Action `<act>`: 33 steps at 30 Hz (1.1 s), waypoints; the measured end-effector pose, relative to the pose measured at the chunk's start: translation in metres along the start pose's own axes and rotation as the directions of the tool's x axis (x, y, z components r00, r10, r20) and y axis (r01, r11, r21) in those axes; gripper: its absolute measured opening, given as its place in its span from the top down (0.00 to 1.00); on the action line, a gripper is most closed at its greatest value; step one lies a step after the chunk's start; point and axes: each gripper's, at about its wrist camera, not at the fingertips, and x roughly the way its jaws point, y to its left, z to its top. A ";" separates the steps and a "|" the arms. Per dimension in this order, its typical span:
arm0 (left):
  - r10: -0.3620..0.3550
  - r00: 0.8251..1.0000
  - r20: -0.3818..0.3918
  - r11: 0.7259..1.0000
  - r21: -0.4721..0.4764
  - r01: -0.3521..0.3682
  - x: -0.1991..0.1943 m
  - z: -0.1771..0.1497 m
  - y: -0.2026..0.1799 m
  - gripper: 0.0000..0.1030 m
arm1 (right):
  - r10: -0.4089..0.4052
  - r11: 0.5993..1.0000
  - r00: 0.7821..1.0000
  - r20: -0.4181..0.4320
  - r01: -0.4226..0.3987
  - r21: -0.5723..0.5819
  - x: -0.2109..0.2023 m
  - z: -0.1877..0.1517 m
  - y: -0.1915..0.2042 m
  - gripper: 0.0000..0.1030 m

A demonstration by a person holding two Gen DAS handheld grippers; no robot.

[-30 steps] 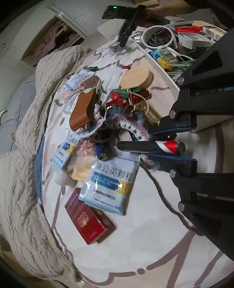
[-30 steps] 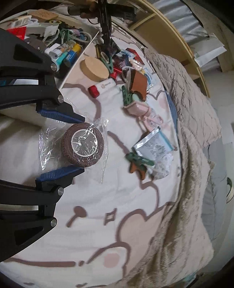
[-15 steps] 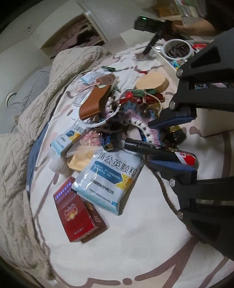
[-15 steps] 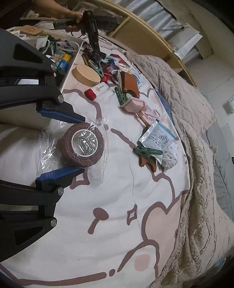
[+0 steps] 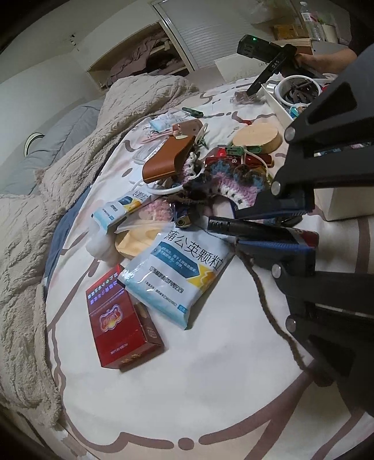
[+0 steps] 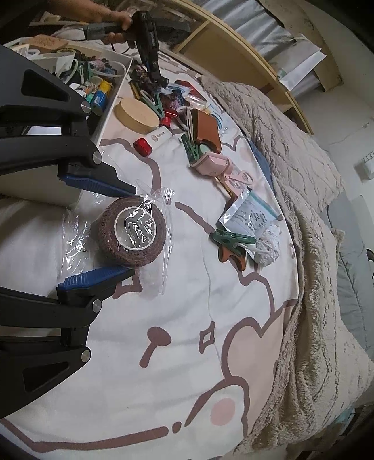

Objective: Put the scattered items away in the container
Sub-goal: 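Lift the tape roll with the right tool while the left tool lifts the lighter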

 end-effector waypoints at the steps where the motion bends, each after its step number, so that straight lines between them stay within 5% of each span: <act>1: 0.011 1.000 0.000 1.000 0.012 -0.011 0.000 -0.001 -0.002 0.86 | -0.003 1.000 1.000 -0.001 0.003 0.001 0.000 0.001 0.000 0.53; 13: 0.122 0.993 -0.008 0.991 0.061 -0.121 0.008 -0.007 -0.018 0.87 | -0.035 0.999 0.997 0.064 0.033 0.029 -0.032 0.003 0.001 0.53; 33: 0.084 0.991 0.108 0.990 0.101 -0.095 -0.064 -0.020 -0.065 0.88 | -0.045 0.999 0.982 0.182 0.043 0.016 -0.105 -0.011 0.025 0.53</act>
